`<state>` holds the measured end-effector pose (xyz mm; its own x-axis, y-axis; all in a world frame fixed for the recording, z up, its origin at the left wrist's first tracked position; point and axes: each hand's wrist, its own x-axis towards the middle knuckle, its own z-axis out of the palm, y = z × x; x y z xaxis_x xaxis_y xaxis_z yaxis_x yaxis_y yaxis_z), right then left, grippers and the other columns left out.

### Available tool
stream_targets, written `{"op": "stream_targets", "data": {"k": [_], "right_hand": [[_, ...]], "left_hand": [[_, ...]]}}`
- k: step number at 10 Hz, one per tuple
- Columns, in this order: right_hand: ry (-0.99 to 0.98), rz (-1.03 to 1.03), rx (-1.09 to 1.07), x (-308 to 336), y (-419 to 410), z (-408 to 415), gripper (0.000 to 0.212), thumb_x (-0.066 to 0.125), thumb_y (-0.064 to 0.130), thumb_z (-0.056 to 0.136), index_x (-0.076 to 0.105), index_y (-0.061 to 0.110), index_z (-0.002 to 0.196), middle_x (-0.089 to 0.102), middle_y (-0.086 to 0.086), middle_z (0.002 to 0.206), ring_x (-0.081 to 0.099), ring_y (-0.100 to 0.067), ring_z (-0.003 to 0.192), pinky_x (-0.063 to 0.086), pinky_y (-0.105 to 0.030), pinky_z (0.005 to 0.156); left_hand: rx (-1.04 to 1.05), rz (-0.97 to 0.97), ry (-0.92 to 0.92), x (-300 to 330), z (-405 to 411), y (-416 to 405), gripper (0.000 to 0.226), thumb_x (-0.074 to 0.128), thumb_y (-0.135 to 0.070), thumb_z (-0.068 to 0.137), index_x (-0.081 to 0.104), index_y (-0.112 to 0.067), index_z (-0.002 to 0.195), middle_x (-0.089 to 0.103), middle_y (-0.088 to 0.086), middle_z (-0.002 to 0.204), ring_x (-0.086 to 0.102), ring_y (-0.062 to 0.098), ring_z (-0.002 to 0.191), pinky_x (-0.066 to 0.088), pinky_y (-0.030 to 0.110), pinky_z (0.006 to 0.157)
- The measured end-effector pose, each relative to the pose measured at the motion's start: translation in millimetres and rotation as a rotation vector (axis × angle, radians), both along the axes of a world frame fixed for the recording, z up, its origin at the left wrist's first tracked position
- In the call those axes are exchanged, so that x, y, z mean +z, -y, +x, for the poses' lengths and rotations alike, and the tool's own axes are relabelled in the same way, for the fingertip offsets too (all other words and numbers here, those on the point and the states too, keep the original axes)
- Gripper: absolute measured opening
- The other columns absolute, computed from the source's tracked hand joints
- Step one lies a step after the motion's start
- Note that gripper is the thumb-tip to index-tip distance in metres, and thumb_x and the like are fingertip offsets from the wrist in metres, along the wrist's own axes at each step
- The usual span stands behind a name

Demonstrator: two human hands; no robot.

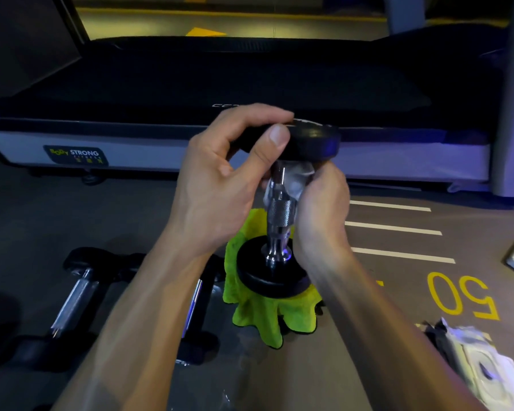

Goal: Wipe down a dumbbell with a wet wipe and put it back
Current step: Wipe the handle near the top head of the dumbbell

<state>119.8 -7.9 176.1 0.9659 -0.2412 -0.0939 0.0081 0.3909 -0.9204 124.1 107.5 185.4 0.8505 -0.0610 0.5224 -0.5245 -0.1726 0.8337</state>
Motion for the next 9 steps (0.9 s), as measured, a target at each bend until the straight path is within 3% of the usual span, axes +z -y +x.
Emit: {"op": "stream_targets", "data": {"k": [1, 2, 3, 4, 5, 6, 7, 8, 9], "right_hand": [[-0.177, 0.247, 0.188, 2, -6, 8, 0.019, 0.066, 0.034, 0.075, 0.064, 0.015, 0.073, 0.052, -0.020, 0.079, 0.043, -0.037, 0.076, 0.033, -0.038, 0.066], [-0.200, 0.226, 0.147, -1, -6, 4, 0.018, 0.063, 0.031, 0.081, 0.066, 0.014, 0.075, 0.054, -0.023, 0.084, 0.046, -0.039, 0.078, 0.036, -0.039, 0.068], [0.069, 0.049, -0.061, -9, -14, -11, 0.044, 0.043, 0.009, 0.101, 0.071, 0.019, 0.069, 0.063, 0.001, 0.061, 0.058, -0.015, 0.057, 0.045, -0.028, 0.059], [0.246, -0.231, -0.131, -12, -37, -24, 0.023, 0.045, 0.014, 0.106, 0.061, 0.025, 0.118, 0.069, 0.010, 0.107, 0.065, -0.005, 0.098, 0.051, -0.035, 0.090], [0.288, -0.288, -0.156, -13, -45, -23, 0.023, 0.049, 0.020, 0.108, 0.058, 0.022, 0.129, 0.064, 0.007, 0.123, 0.058, -0.002, 0.114, 0.045, -0.026, 0.103], [0.248, -0.376, -0.089, -16, -38, -24, 0.019, 0.048, 0.026, 0.107, 0.060, 0.019, 0.119, 0.065, 0.001, 0.113, 0.062, -0.013, 0.109, 0.048, -0.026, 0.094], [0.271, -0.548, 0.069, -33, -8, -2, 0.031, 0.051, 0.032, 0.103, 0.064, 0.007, 0.090, 0.065, -0.010, 0.079, 0.068, -0.035, 0.083, 0.050, -0.033, 0.070], [0.126, -0.404, 0.267, -30, 12, 17, 0.026, 0.058, 0.017, 0.101, 0.064, -0.004, 0.087, 0.065, -0.030, 0.079, 0.064, -0.050, 0.080, 0.054, -0.030, 0.065], [0.108, -0.296, 0.317, -34, 10, 24, 0.024, 0.062, 0.016, 0.097, 0.062, -0.008, 0.092, 0.060, -0.041, 0.088, 0.059, -0.053, 0.075, 0.054, -0.035, 0.066]], "left_hand": [[-0.078, -0.059, 0.012, -3, -3, -3, 0.017, 0.062, -0.014, 0.104, 0.069, -0.018, 0.118, 0.064, 0.017, 0.132, 0.071, 0.016, 0.101, 0.057, 0.027, 0.084], [-0.133, -0.126, -0.002, -5, -6, -5, 0.018, 0.061, -0.012, 0.104, 0.069, -0.014, 0.120, 0.060, 0.022, 0.134, 0.071, 0.030, 0.085, 0.060, 0.042, 0.067], [-0.066, -0.058, 0.030, -7, -4, -7, 0.018, 0.061, -0.013, 0.104, 0.069, -0.014, 0.120, 0.065, 0.016, 0.131, 0.066, 0.020, 0.121, 0.056, 0.034, 0.097], [-0.040, -0.024, 0.037, -8, -3, -8, 0.020, 0.063, -0.015, 0.103, 0.068, -0.013, 0.122, 0.066, 0.014, 0.129, 0.064, 0.022, 0.126, 0.050, 0.042, 0.112], [-0.034, -0.006, 0.039, -7, -4, -7, 0.022, 0.064, -0.016, 0.102, 0.070, -0.012, 0.123, 0.067, 0.013, 0.129, 0.063, 0.024, 0.129, 0.048, 0.048, 0.114], [-0.047, -0.012, 0.020, -3, -2, -9, 0.019, 0.065, -0.018, 0.102, 0.070, -0.018, 0.121, 0.069, 0.011, 0.128, 0.065, 0.019, 0.126, 0.051, 0.044, 0.111], [-0.074, -0.016, -0.006, 2, -2, -11, 0.017, 0.065, -0.017, 0.102, 0.070, -0.022, 0.117, 0.070, 0.008, 0.126, 0.068, 0.013, 0.119, 0.055, 0.031, 0.102], [-0.101, -0.025, -0.013, 4, -2, -12, 0.016, 0.065, -0.016, 0.102, 0.071, -0.023, 0.115, 0.070, 0.007, 0.126, 0.069, 0.013, 0.114, 0.054, 0.025, 0.098], [-0.092, -0.028, -0.014, 2, 0, -13, 0.016, 0.065, -0.017, 0.101, 0.071, -0.021, 0.116, 0.070, 0.009, 0.127, 0.068, 0.015, 0.121, 0.051, 0.028, 0.104]]}}
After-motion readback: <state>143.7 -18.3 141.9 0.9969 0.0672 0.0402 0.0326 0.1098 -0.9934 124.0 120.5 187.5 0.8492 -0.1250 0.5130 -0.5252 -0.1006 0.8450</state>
